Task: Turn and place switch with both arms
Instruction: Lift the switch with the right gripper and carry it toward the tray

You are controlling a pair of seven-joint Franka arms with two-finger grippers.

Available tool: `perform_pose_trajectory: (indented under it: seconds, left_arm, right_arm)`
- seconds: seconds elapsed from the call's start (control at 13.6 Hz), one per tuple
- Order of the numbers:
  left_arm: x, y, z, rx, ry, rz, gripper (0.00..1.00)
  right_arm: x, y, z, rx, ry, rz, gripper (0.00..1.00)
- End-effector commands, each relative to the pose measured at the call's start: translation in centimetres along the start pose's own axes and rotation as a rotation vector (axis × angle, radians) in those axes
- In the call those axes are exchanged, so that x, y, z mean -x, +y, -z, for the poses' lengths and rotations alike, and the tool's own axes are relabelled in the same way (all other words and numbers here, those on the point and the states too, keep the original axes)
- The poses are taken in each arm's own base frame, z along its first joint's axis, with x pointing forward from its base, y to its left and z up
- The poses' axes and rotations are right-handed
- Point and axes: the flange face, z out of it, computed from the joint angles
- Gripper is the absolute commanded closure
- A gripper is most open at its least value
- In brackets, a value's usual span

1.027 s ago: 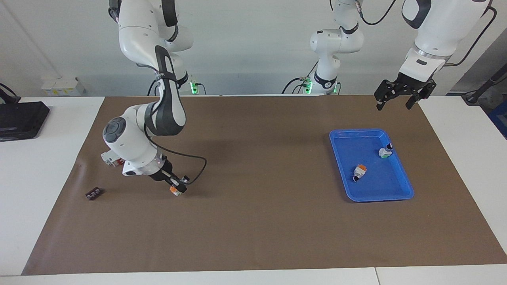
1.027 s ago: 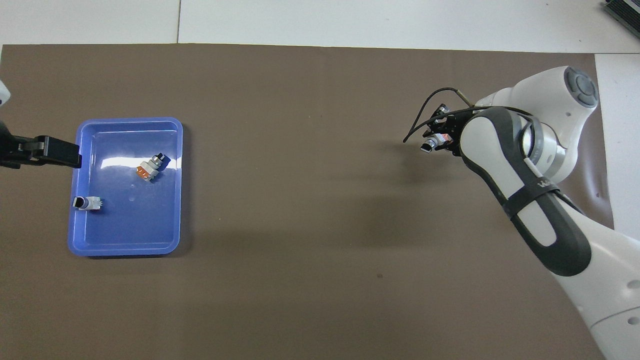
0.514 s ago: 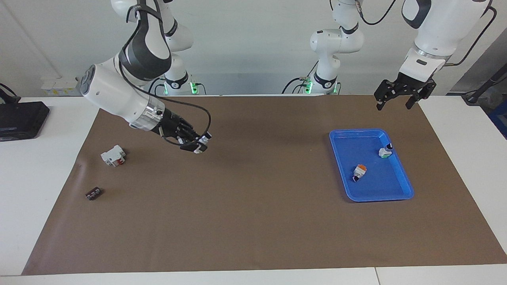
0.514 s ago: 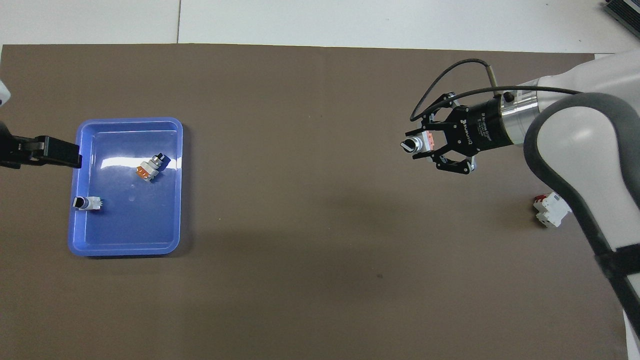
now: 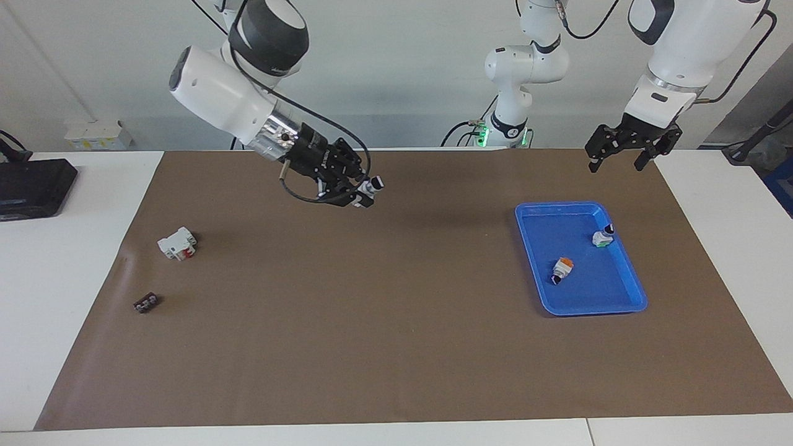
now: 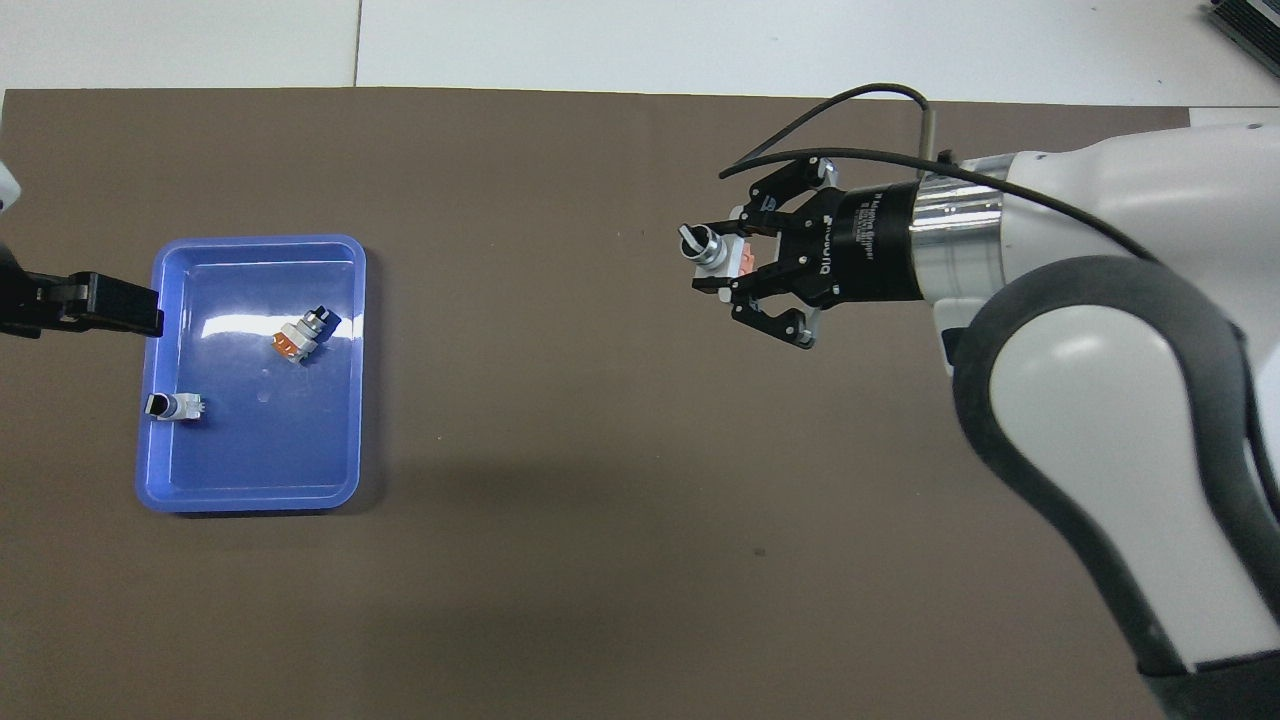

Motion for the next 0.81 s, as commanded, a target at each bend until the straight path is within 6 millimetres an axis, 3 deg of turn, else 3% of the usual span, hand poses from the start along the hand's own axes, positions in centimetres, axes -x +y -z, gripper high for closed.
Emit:
perform_pose_trajectory:
  seconds: [0.0,0.29,0.73]
  left_arm:
    - [0.8,-0.3,0.1,-0.009,-0.004,0.000,0.00]
    - [0.8,0.1,0.1,-0.009,-0.004,-0.003,0.00]
    - [0.9,0.5,0.0,0.001,0.001,-0.003,0.00]
  right_arm:
    - [3.1,0.3,-1.1,-0.030,-0.073,-0.010,1.00]
    - [4.6,1.9,-3.3,0.019,-0.089,0.063,1.00]
    - [6.4,4.0,-5.0,0.068,-0.088,0.131,1.00]
